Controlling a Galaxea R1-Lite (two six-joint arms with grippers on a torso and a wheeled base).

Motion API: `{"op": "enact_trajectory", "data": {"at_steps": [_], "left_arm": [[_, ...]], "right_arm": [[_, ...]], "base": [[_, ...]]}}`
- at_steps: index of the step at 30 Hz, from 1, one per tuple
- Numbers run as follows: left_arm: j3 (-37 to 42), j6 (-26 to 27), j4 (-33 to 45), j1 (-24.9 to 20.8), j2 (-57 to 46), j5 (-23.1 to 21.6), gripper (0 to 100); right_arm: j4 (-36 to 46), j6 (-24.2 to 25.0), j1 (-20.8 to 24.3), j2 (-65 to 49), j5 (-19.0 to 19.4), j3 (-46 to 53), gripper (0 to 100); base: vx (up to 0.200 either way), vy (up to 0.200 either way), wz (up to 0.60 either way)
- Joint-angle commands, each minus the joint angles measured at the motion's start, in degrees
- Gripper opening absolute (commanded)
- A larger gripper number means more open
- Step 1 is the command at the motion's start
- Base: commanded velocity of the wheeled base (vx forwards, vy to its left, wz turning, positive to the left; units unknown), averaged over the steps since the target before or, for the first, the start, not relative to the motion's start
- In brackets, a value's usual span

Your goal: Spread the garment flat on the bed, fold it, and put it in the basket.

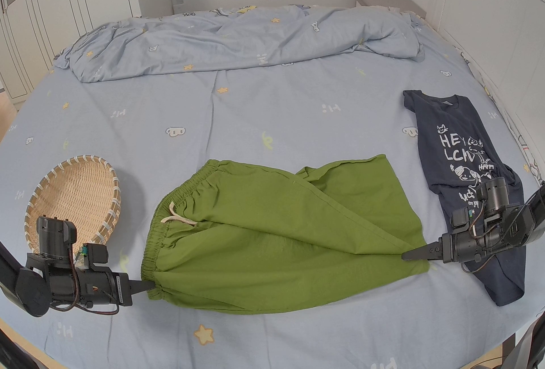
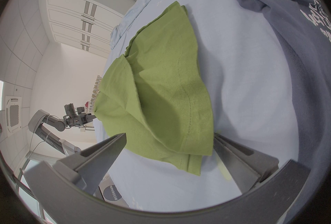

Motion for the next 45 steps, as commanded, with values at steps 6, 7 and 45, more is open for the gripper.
{"op": "enact_trajectory", "data": {"at_steps": [6, 7, 45], "left_arm": [[-0.01, 0.01, -0.01, 0.02, 0.05, -0.01, 0], [-0.01, 0.01, -0.01, 0.02, 0.05, -0.01, 0], [-0.18, 4.23, 15.55, 2.48, -9.27, -0.01, 0]], "right_arm": [[-0.19, 0.06, -0.17, 1.00, -0.02, 0.52, 0], [-0.19, 0.06, -0.17, 1.00, -0.02, 0.52, 0], [6.05, -0.20, -0.79, -13.41, -4.59, 8.34, 0]], "base": [[0.000, 0.000, 0.00], [0.000, 0.000, 0.00], [0.000, 0.000, 0.00]]}}
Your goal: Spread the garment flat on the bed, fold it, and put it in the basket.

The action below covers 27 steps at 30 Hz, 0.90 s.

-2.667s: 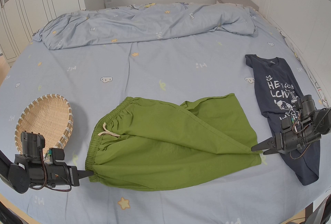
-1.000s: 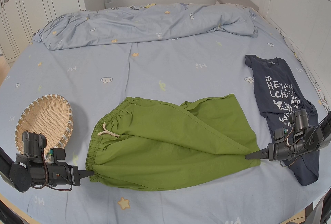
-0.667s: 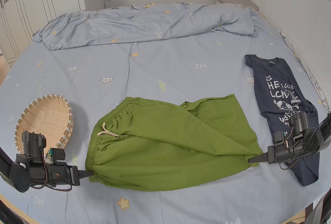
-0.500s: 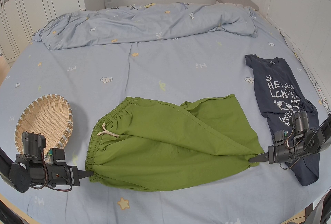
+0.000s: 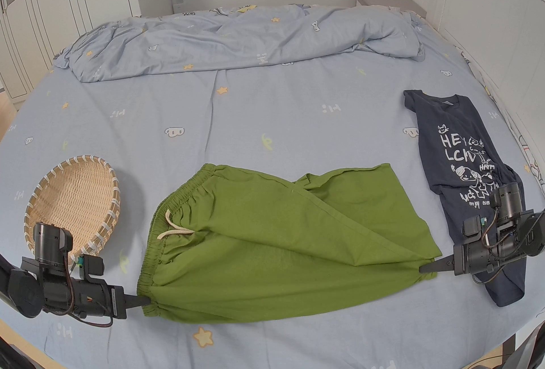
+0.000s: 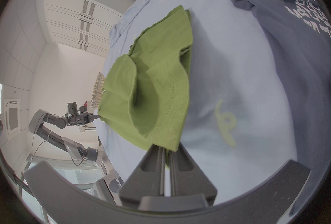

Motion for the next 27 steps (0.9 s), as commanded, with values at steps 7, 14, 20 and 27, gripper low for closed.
{"op": "enact_trajectory", "data": {"at_steps": [7, 14, 20, 27], "left_arm": [[-0.10, 6.93, 14.63, 4.97, -9.68, 0.02, 0], [2.45, 11.77, 20.34, 6.29, -11.35, 0.11, 0], [2.98, 11.86, 20.25, 6.03, -10.38, 0.11, 0], [2.98, 11.94, 20.17, 5.68, -8.89, 0.11, 0]], "right_arm": [[2.95, -0.86, 0.33, -7.23, -7.51, 10.63, 0], [2.78, -0.86, 1.21, -8.73, -7.69, 14.93, 0], [2.60, -0.86, 1.12, -8.29, -7.77, 16.43, 0], [2.60, -0.77, 1.21, -8.20, -7.69, 17.31, 0]], "base": [[0.000, 0.000, 0.00], [0.000, 0.000, 0.00], [0.000, 0.000, 0.00], [0.000, 0.000, 0.00]]}}
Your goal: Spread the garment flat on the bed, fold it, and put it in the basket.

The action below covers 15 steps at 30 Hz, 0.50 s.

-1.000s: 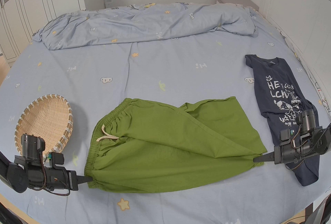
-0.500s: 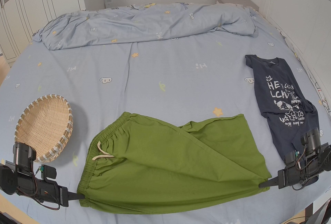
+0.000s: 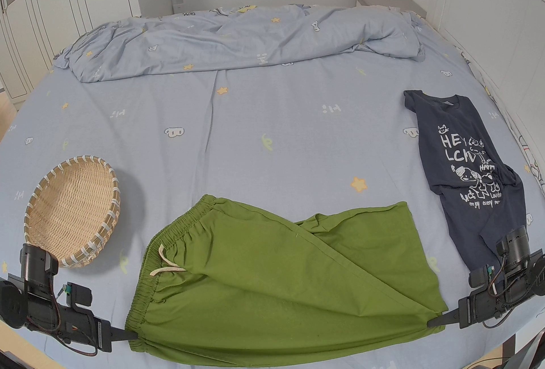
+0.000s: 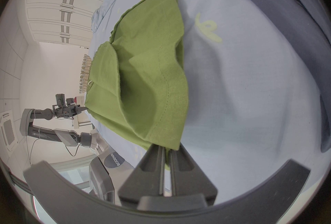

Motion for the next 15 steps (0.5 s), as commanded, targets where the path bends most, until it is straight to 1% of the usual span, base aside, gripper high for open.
{"op": "enact_trajectory", "data": {"at_steps": [1, 7, 9, 12, 13, 14, 15], "left_arm": [[0.12, 0.44, -0.08, -0.44, 1.51, -0.03, 100], [0.29, 1.49, -0.08, -1.05, 0.98, -0.03, 100], [0.29, 1.49, -0.08, -0.70, 0.63, -0.03, 100], [-1.47, 1.05, -0.26, 1.67, -2.35, -0.12, 100], [-1.47, 1.05, -0.26, 1.67, -2.35, -0.12, 100], [-4.28, -0.27, 0.09, 2.73, -3.76, -0.12, 100], [-8.06, -3.78, 0.53, 2.37, -4.29, -0.03, 100]], "right_arm": [[0.03, -0.13, 0.07, 0.23, 0.07, 0.51, 100], [0.12, -0.05, 0.16, 0.06, 0.33, 0.60, 100], [0.12, -0.05, 0.07, -0.21, 0.33, 0.60, 100], [0.03, -0.31, -1.77, -4.60, 0.15, -0.02, 100], [0.03, -0.31, -1.77, -4.60, 0.15, -0.02, 100], [0.03, -0.40, -3.18, -6.71, 0.33, -0.81, 100], [0.38, -0.31, -4.23, -8.47, 0.51, -2.39, 100]], "base": [[0.000, 0.000, 0.00], [0.000, 0.000, 0.00], [0.000, 0.000, 0.00], [0.000, 0.000, 0.00], [0.000, 0.000, 0.00], [0.000, 0.000, 0.00], [0.000, 0.000, 0.00]]}}
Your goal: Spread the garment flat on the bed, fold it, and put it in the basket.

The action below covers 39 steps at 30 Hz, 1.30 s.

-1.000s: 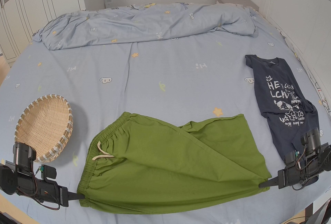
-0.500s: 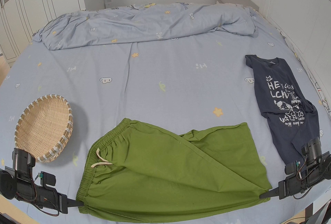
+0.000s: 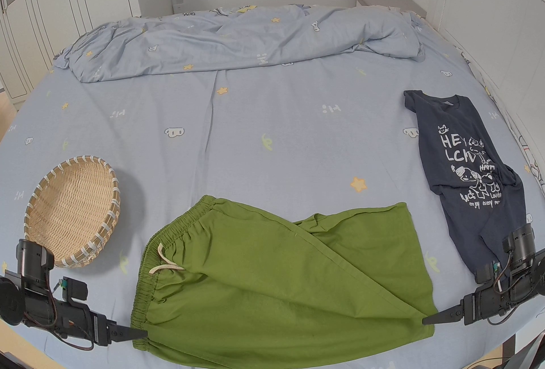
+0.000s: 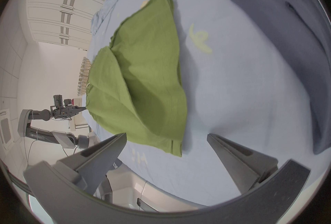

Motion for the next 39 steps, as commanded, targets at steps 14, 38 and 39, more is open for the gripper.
{"op": "enact_trajectory", "data": {"at_steps": [14, 38, 39], "left_arm": [[-38.12, -22.62, 5.06, -8.75, 5.51, 0.74, 100], [-59.74, -19.89, 4.54, -18.59, 34.08, 9.35, 100], [-59.65, -19.89, 4.54, -18.68, 34.08, 9.35, 100]], "right_arm": [[1.13, 0.35, -6.11, -8.55, 0.42, -18.46, 100], [0.78, 0.88, -1.63, -3.01, -0.11, -22.06, 100], [0.78, 0.88, -1.63, -3.01, -0.11, -22.06, 100]], "base": [[0.000, 0.000, 0.00], [0.000, 0.000, 0.00], [0.000, 0.000, 0.00]]}}
